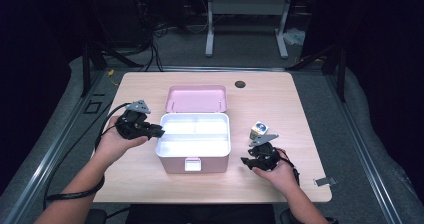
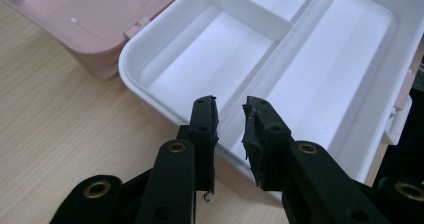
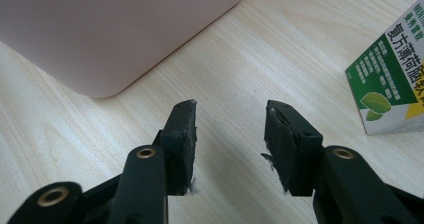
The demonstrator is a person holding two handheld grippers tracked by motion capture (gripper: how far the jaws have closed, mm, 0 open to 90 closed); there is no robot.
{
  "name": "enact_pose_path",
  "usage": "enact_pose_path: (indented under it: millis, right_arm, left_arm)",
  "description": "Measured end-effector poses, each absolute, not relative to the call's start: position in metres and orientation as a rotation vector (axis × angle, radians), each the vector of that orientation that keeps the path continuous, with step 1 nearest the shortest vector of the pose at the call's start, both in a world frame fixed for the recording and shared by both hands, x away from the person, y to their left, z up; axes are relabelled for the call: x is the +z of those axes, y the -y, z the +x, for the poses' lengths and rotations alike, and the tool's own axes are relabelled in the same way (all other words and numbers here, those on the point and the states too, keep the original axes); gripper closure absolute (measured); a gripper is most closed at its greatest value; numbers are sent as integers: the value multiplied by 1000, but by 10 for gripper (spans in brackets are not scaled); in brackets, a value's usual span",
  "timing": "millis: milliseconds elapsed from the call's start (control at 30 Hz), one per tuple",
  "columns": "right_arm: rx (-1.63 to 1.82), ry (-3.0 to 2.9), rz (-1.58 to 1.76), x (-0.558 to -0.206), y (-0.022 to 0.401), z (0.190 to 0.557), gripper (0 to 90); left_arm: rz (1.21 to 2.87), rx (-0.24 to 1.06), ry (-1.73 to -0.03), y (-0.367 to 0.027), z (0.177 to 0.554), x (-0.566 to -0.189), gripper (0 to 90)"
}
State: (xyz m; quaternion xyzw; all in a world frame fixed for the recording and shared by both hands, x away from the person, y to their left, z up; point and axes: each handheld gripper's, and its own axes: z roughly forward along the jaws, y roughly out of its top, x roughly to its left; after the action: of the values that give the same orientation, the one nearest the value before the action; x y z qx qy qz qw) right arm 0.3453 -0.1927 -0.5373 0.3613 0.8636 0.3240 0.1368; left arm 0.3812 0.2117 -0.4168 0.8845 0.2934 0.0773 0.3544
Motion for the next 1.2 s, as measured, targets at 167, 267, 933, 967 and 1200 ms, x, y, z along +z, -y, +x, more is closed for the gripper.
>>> enact_pose_path:
  millis: [167,267,933,967,1200]
  right_arm:
    - [939,-2497,1051,-537,193,345,556]
    - [925,-2513,1053,-536,194,346,556]
    - [946,-2518,1063,-537,195,346,553]
    - [945,-2519,1062,-537,195,346,553]
    - [952,-2519,1067,-537,196,346,553]
  left_arm:
    - [2314,187,-722,-201,384,-413,763]
    - [2339,172,-692,-192,386,-410,776]
    - [2606,154,-454,-137,398,-396,804]
    - [2620,161,-446,-134,399,-396,804]
    - [2677,169,-413,-122,404,-400,807]
